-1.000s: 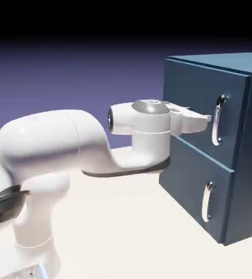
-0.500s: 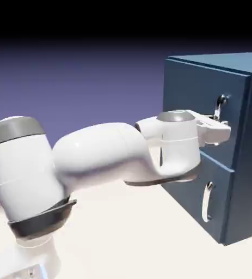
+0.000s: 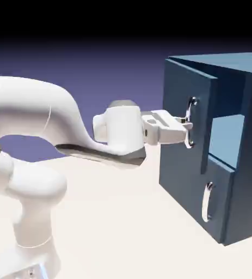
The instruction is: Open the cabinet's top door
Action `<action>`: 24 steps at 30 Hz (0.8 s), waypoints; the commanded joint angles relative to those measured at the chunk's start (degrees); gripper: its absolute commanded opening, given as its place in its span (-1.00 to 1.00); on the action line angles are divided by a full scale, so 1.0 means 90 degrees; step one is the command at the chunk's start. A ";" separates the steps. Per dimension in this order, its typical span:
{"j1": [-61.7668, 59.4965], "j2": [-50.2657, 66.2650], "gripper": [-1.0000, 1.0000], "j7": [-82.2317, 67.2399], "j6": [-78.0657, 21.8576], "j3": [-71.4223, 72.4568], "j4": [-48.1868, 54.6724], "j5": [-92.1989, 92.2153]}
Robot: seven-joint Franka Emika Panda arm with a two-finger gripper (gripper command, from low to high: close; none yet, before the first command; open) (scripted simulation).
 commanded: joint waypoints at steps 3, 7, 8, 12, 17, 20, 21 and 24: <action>-0.0500 -0.0098 -1.00 -0.0034 -0.0267 0.0693 -0.0373 0.0595; -0.1139 -0.0181 -1.00 -0.0001 -0.0450 0.1616 -0.0725 0.1322; -0.1276 -0.0225 -1.00 -0.0014 -0.0506 0.1847 -0.0814 0.1531; -0.1849 -0.0357 -1.00 -0.0016 -0.0593 0.2770 -0.1075 0.2316; -0.2581 -0.0541 -1.00 -0.0008 -0.0533 0.3923 -0.1295 0.3274; -0.3069 -0.0660 -1.00 0.0003 -0.0378 0.4616 -0.1374 0.3823; -0.3240 -0.0712 -1.00 0.0001 -0.0309 0.4846 -0.1397 0.4008; -0.3802 -0.0903 -1.00 -0.0014 -0.0020 0.5539 -0.1454 0.4562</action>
